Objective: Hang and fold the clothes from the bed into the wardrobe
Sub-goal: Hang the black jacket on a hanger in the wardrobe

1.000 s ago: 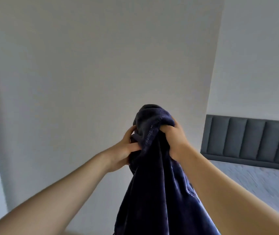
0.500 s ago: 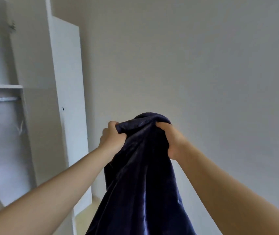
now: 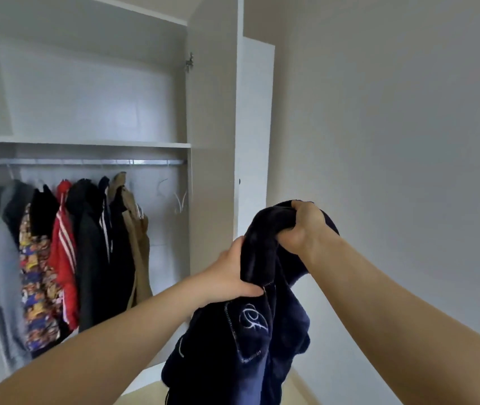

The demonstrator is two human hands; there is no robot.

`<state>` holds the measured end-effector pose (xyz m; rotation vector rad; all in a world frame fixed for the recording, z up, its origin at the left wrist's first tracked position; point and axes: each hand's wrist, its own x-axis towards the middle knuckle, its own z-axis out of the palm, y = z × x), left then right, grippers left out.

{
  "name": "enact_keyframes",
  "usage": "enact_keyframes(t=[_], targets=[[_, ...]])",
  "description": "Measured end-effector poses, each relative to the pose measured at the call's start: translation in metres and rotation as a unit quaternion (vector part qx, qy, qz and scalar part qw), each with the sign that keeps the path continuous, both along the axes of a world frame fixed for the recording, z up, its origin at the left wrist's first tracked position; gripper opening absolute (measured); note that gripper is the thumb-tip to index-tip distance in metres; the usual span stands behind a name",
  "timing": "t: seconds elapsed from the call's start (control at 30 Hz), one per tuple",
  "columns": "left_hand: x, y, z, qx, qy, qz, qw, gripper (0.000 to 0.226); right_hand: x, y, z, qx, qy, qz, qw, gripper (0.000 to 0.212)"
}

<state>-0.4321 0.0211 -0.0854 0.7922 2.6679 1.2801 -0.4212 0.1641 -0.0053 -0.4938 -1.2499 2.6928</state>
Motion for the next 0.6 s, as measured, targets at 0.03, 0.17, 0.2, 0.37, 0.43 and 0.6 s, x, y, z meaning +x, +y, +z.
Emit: enact_keyframes(t=[0.03, 0.17, 0.2, 0.37, 0.43, 0.6], targets=[[-0.005, -0.007, 0.0, -0.023, 0.023, 0.043, 0.999, 0.078, -0.009, -0.005, 0.0, -0.001, -0.003, 0.007, 1.0, 0.023], [-0.027, -0.035, 0.006, 0.057, 0.036, 0.223, 0.972, 0.028, -0.039, -0.006, -0.009, 0.001, 0.007, 0.064, 0.998, 0.015], [-0.033, -0.041, 0.01, 0.087, 0.034, 0.251, 0.964, 0.023, -0.047, -0.004, -0.012, 0.021, 0.005, 0.082, 0.996, 0.014], [-0.049, -0.06, 0.032, 0.266, -0.029, 0.281, 0.921, 0.015, -0.076, -0.008, -0.022, 0.215, 0.054, 0.176, 0.959, 0.013], [-0.053, -0.065, 0.039, 0.317, -0.05, 0.268, 0.909, 0.011, -0.083, -0.013, -0.022, 0.238, 0.094, 0.214, 0.943, 0.009], [-0.057, -0.074, 0.046, 0.33, -0.052, 0.213, 0.918, 0.017, -0.097, -0.014, -0.029, 0.218, 0.153, 0.281, 0.922, 0.015]])
